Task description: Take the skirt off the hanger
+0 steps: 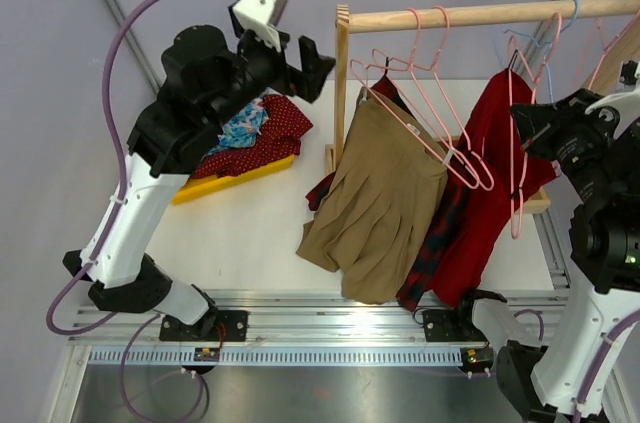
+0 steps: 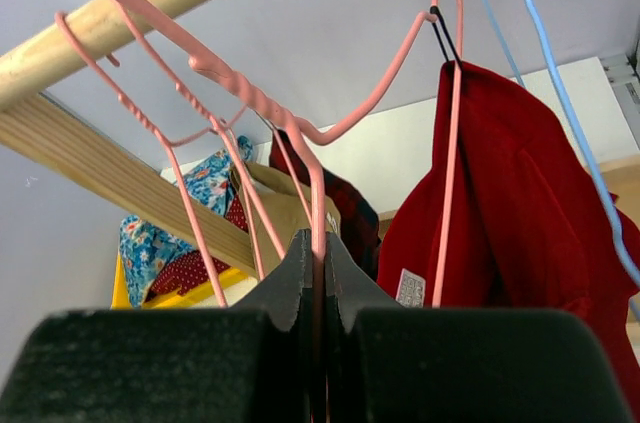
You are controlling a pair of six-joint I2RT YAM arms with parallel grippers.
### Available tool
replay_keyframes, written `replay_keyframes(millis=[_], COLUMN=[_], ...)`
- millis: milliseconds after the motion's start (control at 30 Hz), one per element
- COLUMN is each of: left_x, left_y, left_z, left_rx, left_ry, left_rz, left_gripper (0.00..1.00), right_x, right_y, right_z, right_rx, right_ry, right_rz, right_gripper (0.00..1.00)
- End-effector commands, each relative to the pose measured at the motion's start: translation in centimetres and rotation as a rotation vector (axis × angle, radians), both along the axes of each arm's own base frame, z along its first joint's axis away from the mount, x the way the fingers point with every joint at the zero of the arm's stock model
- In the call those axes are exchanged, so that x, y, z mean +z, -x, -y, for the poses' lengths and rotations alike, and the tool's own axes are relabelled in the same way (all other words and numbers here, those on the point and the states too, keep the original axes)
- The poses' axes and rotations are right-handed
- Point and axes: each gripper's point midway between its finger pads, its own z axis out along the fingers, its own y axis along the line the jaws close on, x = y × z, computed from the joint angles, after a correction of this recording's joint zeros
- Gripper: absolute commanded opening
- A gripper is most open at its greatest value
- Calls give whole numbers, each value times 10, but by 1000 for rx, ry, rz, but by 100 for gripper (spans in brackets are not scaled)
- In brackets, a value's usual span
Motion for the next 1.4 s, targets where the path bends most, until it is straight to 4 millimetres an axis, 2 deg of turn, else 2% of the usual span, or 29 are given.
replay_keyframes(millis=[0, 33, 67, 100, 133, 167, 200, 233, 267, 300, 367, 400, 500, 600, 700, 800, 833, 900, 933, 967, 1067, 1100, 1133, 1200, 1333, 1367], left_x=[0, 4, -4, -2, -3, -14, -16, -21, -35, -36, -43, -52, -68, -74, -81, -78, -84, -84, -91, -86, -90, -88, -88, -81, -72, -72], left_y=[39, 62, 75, 100, 113, 126, 156, 172, 187, 220, 246, 267, 301, 320, 329, 328, 329, 330, 332, 333, 336, 338, 341, 346, 362, 364], left_z=[9, 25, 38, 56, 64, 78, 98, 109, 123, 141, 157, 173, 199, 221, 241, 253, 261, 268, 274, 276, 284, 285, 287, 286, 284, 284], left_rx=[-11, -84, -137, -216, -255, -307, -405, -452, -500, -594, -654, -706, -788, -812, -809, -785, -785, -790, -798, -802, -817, -823, -840, -865, -952, -964], left_ry=[-56, -46, -36, -17, -9, -21, -21, -29, -55, -42, -26, -11, 4, 20, 33, 50, 41, 50, 35, 58, 71, 87, 98, 135, 172, 176], left_rz=[8, 17, -11, -14, -17, -37, -34, -37, -49, -37, -34, -34, -22, 20, 43, 88, 89, 103, 101, 107, 105, 108, 107, 112, 123, 127], left_gripper=[99, 99, 99, 99, 99, 99, 99, 99, 99, 99, 99, 99, 99, 99, 99, 99, 99, 99, 99, 99, 98, 84, 77, 68, 40, 26], right_x=[25, 25, 25, 26, 27, 29, 30, 32, 32, 34, 36, 37, 40, 43, 47, 51, 52, 52, 53, 53, 55, 55, 55, 54, 50, 50], right_y=[18, 25, 30, 36, 47, 52, 63, 69, 75, 85, 101, 107, 136, 156, 175, 188, 191, 194, 198, 200, 205, 206, 206, 204, 201, 200], right_z=[1, 1, 1, 1, 0, -2, -7, -9, -11, -13, -15, -15, -21, -32, -44, -49, -50, -52, -53, -53, -54, -53, -53, -52, -52, -52], right_rx=[-23, -31, -37, -45, -48, -44, -30, -24, -19, -18, -26, -30, -23, 22, 76, 96, 97, 111, 114, 114, 117, 113, 113, 110, 111, 109], right_ry=[27, 27, 25, 21, 17, 1, -4, -10, -23, -24, -41, -48, -79, -114, -142, -146, -148, -145, -142, -142, -140, -137, -136, -139, -150, -151], right_rz=[125, 133, 140, 146, 157, 163, 175, 182, 184, 199, 208, 216, 263, 287, 309, 319, 317, 308, 311, 311, 320, 321, 319, 317, 314, 313], right_gripper=[0, 0, 0, 0, 0, 0, 0, 0, 0, 0, 0, 0, 0, 0, 0, 0, 0, 0, 0, 0, 0, 0, 0, 0, 0, 0])
